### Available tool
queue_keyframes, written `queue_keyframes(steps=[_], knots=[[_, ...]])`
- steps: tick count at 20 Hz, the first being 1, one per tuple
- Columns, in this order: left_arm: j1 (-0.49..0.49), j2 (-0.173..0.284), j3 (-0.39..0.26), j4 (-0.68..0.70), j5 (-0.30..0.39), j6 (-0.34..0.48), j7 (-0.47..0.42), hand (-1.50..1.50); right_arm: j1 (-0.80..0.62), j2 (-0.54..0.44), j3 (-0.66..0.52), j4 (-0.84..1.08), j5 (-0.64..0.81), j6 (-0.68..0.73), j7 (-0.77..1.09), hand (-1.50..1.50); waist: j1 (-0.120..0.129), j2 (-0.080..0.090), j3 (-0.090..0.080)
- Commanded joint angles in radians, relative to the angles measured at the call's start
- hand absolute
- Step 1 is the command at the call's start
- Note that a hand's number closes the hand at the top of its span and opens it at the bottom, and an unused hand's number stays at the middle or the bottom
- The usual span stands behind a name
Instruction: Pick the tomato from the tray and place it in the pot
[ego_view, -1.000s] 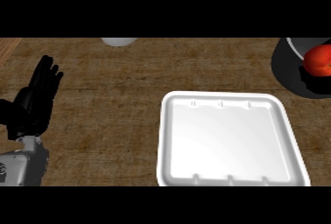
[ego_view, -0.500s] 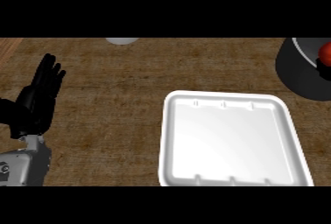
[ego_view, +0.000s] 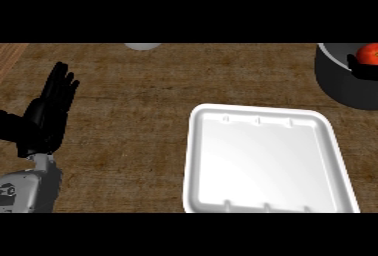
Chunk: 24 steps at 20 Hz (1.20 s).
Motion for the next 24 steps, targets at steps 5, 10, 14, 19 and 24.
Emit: queue_keyframes(steps=[5,10,14,19,24], knots=[[-0.003,-0.01,-0.025,-0.026,-0.007,-0.003,0.019,0.0,-0.057,-0.036,-0.102,0.312,-0.092,0.055,-0.091,-1.5,0.025,0.016,0.009],[0.002,0.012,0.012,0.004,0.014,-0.021,-0.001,0.0,-0.093,-0.027,-0.155,0.367,-0.178,0.176,-0.193,-1.5,0.025,0.014,0.009],[-0.012,-0.012,-0.015,0.011,-0.015,0.005,-0.002,0.0,-0.137,-0.013,-0.261,0.365,-0.303,0.233,-0.279,-1.5,0.008,0.011,0.009],[-0.007,-0.007,-0.019,-0.041,-0.013,0.008,0.037,0.0,-0.141,-0.073,-0.371,0.429,-0.41,0.292,-0.339,-1.5,0.014,0.01,0.009],[0.019,0.0,-0.004,-0.021,0.0,-0.012,0.004,0.0,-0.079,-0.223,-0.441,0.478,-0.48,0.425,-0.398,-1.5,0.005,0.011,0.008]])
